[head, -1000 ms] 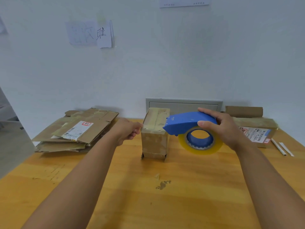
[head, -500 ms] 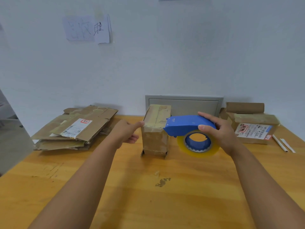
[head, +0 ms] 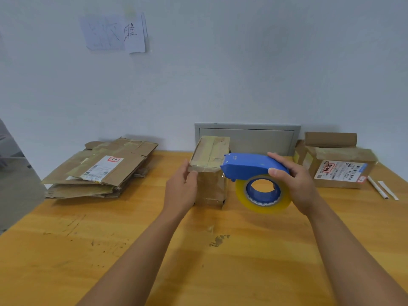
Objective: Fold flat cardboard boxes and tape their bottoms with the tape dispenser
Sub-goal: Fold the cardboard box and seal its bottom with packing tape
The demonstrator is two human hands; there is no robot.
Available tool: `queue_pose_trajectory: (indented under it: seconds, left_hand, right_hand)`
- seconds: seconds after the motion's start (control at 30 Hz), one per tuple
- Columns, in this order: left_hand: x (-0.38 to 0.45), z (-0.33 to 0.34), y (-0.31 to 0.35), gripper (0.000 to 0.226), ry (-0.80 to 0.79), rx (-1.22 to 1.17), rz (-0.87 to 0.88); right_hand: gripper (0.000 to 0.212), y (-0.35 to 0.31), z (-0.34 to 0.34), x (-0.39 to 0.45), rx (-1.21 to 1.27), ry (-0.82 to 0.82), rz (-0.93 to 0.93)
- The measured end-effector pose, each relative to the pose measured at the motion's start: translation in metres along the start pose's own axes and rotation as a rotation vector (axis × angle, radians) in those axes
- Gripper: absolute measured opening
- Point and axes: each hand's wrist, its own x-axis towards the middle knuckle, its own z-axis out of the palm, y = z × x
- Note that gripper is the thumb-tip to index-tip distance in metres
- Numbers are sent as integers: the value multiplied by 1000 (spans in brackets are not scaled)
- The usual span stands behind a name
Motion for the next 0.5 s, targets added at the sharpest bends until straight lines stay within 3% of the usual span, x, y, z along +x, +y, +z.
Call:
queue_pose_trajectory:
  seconds: [0.07, 0.17, 0.23, 0.3, 0.5]
  left_hand:
    - [-3, -4, 4, 56, -7, 139, 109]
    - [1, -2, -1, 67, 38, 502, 458]
    - [3, 4, -3, 69, -30, 690, 623]
    - [7, 12, -4, 71, -79, 800, 660]
    - [17, 27, 1, 53, 100, 728, 709]
  right_hand:
    - [64, 3, 1, -1, 15, 11, 2]
    - [63, 4, 2, -1, 33, 18, 12]
    - [63, 5, 2, -1, 40, 22, 15]
    - [62, 6, 3, -1, 47, 21, 16]
    - [68, 5, 7, -3, 78, 44, 5]
